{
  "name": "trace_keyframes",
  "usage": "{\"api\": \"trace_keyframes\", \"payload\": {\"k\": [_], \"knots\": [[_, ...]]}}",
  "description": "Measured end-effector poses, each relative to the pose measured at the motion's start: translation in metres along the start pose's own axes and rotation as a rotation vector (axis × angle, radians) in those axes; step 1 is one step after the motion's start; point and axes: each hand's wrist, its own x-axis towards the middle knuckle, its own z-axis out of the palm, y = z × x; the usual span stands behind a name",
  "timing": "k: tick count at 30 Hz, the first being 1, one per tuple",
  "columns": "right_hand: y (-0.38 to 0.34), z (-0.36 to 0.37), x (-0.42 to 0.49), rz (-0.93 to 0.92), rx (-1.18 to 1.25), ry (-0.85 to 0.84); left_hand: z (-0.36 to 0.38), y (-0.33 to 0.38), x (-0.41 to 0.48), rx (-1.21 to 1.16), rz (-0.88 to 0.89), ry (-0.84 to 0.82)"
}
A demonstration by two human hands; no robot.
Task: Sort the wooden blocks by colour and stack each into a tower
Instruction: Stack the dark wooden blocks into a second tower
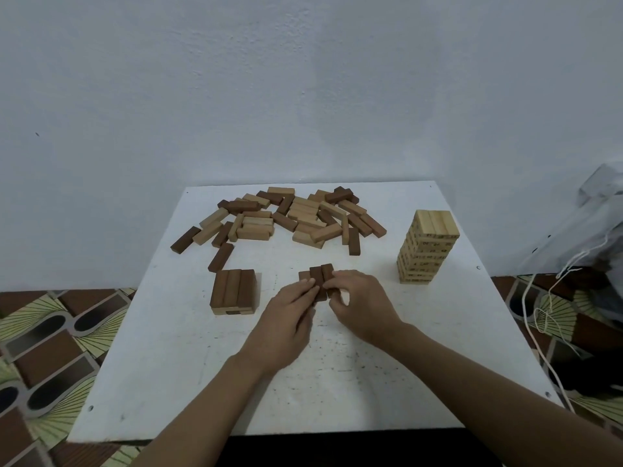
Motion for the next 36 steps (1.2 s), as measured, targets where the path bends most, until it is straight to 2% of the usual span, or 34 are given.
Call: {"api": "trace_keyframes", "payload": {"k": [7,10,14,17,20,24,28,30,33,36], "knots": [[0.004,0.000,0.000,0.034,0.057,-0.015,-0.028,0.008,0.036,0.006,-0.101,-0.069],[0.006,-0.003,0.002,0.051,0.081,-0.023,-0.037,0.005,0.051,-0.039,-0.143,-0.139],[0.009,-0.006,0.007,0.055,0.132,-0.040,-0.043,0.004,0.068,0.038,-0.163,-0.246],[0.013,-0.006,0.009,0.046,0.181,-0.018,-0.039,0.010,0.066,0.048,-0.227,-0.185],[0.014,-0.005,0.009,0.067,0.237,0.004,-0.026,0.022,0.049,0.066,-0.247,-0.054],[0.013,-0.002,0.010,0.125,0.310,-0.011,-0.017,0.044,0.027,-0.068,-0.320,0.106],[0.011,-0.001,0.006,0.060,0.293,0.032,-0.025,0.049,0.023,-0.239,-0.388,0.104],[0.009,-0.003,0.004,0.084,0.252,0.059,-0.033,0.041,0.022,-0.238,-0.427,0.116],[0.007,-0.009,-0.001,0.174,0.140,-0.078,-0.043,0.024,0.022,-0.108,-0.374,0.085],[0.010,-0.011,-0.005,0.185,-0.037,-0.265,-0.046,0.017,0.019,-0.054,-0.276,-0.066]]}}
